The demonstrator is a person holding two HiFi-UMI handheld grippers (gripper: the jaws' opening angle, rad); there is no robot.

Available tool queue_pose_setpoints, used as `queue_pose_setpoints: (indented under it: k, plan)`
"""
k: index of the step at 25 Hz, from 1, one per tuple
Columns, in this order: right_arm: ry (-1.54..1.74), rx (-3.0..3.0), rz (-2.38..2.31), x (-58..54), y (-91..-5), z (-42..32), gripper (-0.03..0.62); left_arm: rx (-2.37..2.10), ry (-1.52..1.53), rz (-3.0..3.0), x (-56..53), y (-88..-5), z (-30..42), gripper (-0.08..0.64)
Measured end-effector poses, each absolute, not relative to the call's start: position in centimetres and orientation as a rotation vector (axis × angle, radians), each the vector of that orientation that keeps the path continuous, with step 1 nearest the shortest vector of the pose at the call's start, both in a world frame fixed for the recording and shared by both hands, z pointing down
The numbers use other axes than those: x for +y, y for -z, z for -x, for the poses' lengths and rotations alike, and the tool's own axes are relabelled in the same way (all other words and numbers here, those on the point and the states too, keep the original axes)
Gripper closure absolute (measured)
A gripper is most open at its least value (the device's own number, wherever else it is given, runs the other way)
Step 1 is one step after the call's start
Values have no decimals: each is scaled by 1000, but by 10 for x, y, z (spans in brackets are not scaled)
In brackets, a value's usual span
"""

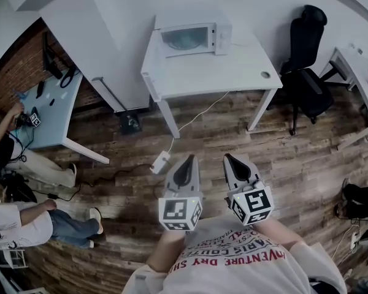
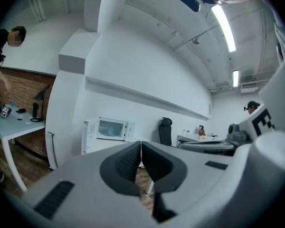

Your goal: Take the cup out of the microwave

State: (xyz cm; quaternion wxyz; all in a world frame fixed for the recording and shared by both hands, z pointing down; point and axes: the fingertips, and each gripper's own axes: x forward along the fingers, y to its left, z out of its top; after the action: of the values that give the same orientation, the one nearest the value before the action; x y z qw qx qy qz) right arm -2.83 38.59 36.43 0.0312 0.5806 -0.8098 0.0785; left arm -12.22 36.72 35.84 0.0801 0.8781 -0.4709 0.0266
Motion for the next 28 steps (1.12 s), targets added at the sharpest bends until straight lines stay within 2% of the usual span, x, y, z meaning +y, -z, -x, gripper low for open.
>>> queue_pose_setpoints:
  k: [14, 28]
  plan:
    - [-301, -2385, -1907, 324, -380, 92, 580, -1272, -139, -2658, 298, -381, 196, 552]
    - [-262, -2501, -1782, 203, -373, 68, 580, -1397, -129, -2587, 196, -384, 168, 552]
